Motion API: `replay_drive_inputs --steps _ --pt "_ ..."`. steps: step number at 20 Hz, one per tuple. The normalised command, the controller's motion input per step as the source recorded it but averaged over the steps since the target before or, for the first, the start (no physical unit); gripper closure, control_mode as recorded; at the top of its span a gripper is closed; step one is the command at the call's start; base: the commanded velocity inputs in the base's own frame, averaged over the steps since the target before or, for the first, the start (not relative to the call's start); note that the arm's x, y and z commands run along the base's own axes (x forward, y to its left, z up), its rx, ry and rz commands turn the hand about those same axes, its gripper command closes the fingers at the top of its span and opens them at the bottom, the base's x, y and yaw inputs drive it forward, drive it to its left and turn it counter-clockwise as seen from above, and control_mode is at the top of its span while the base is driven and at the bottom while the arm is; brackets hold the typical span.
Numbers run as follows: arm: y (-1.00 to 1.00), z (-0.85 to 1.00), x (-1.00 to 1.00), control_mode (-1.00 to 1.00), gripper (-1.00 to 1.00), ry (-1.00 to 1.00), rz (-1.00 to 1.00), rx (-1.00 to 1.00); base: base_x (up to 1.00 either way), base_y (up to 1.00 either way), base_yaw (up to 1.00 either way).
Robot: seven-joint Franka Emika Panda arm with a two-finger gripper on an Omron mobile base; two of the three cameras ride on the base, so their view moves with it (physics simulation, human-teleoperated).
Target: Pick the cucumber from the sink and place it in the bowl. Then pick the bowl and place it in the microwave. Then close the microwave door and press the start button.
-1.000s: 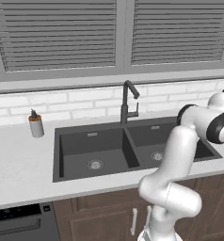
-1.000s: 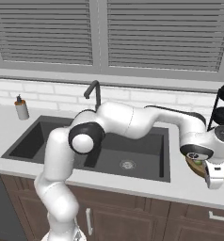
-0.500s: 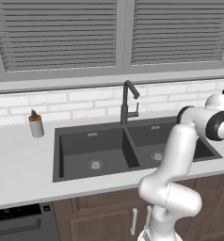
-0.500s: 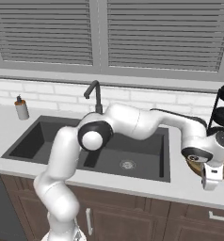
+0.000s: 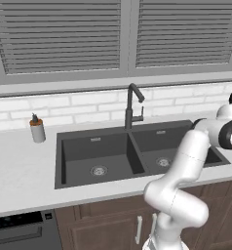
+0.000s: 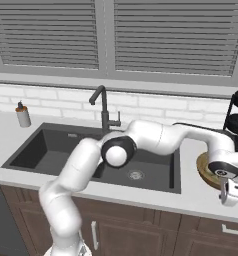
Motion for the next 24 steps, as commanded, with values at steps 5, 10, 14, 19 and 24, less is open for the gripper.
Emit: replay_drive_inputs --steps 5,10,14,19,24 --pt "-0.02 -0.13 0.24 -1.0 -1.0 -0.01 -0.08 0.11 0.0 0.0 0.0" --pt "0.02 -0.17 0.18 -1.0 -1.0 -0.05 -0.09 0.04 0.0 0.0 0.0" --pt "0.06 -0.35 -0.02 -1.0 1.0 -0.15 -0.07 0.0 0.0 0.0 0.0" --pt "0.36 -0.08 -0.21 -1.0 1.0 -0.29 -0.09 -0.02 0.0 0.0 0.0" --pt "0.73 0.21 -0.19 -1.0 1.0 -0.29 -0.05 -0.06 0.0 0.0 0.0"
